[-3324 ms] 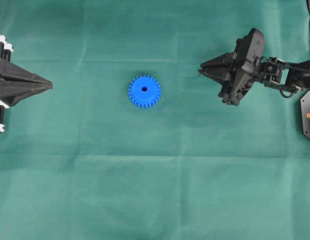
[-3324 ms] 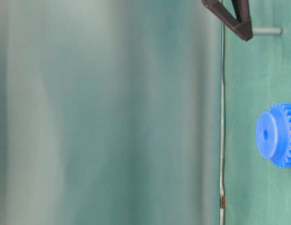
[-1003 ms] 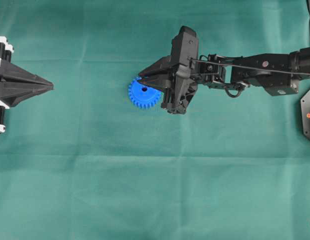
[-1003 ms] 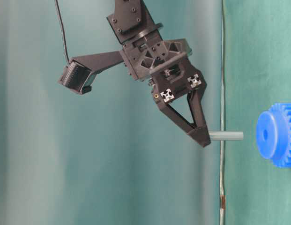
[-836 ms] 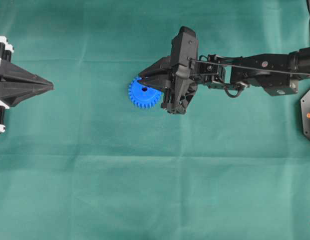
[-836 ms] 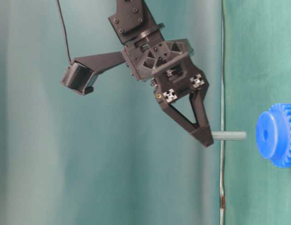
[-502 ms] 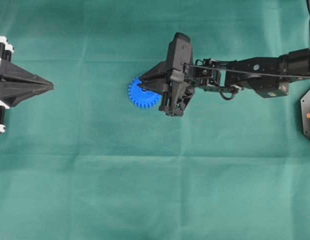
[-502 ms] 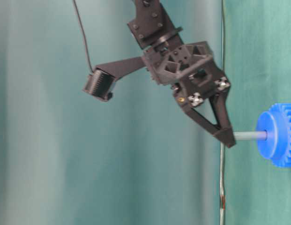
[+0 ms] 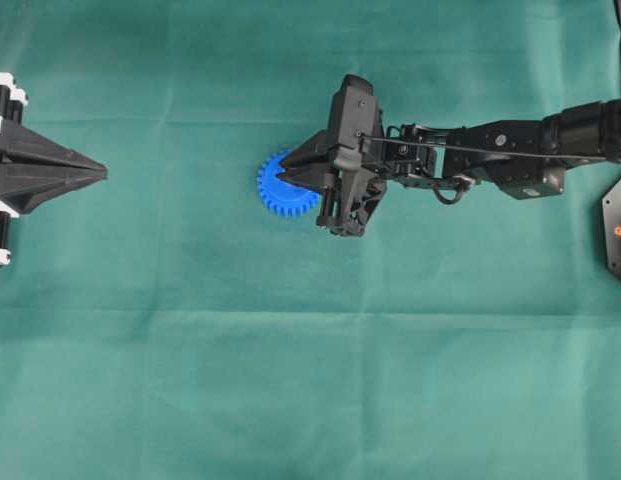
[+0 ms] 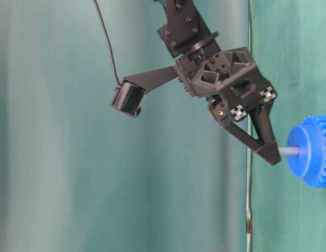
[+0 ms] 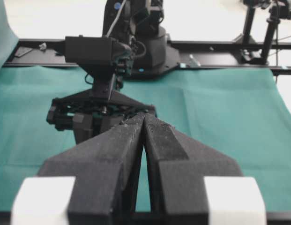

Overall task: Insert the shaft placed at a random location into the center hole of the medium gear at another random location.
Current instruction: 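Lower the shaft with the right gripper into the gear's center hole, then open the right gripper and raise it off the inserted shaft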

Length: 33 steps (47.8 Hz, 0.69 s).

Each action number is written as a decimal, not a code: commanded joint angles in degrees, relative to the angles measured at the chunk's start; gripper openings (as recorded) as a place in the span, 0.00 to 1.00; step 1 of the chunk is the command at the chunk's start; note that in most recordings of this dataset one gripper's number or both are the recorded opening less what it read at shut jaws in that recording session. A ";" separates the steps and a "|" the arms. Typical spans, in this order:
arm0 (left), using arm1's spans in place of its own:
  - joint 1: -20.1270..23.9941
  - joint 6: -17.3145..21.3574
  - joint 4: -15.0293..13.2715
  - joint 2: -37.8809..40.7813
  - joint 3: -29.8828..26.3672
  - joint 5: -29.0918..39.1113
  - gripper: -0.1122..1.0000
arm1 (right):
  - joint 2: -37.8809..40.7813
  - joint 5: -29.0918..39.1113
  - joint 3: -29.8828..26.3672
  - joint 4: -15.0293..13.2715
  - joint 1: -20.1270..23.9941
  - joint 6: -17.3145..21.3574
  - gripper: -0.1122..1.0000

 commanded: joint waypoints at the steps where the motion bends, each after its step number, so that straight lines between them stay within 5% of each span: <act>1: -0.09 0.00 0.09 0.44 -1.14 -0.26 0.10 | -0.44 -0.97 -1.23 0.18 0.00 0.18 0.22; 33: -0.09 0.00 0.18 0.44 -1.05 0.00 0.10 | 1.23 -1.14 -1.14 0.00 0.00 0.18 0.22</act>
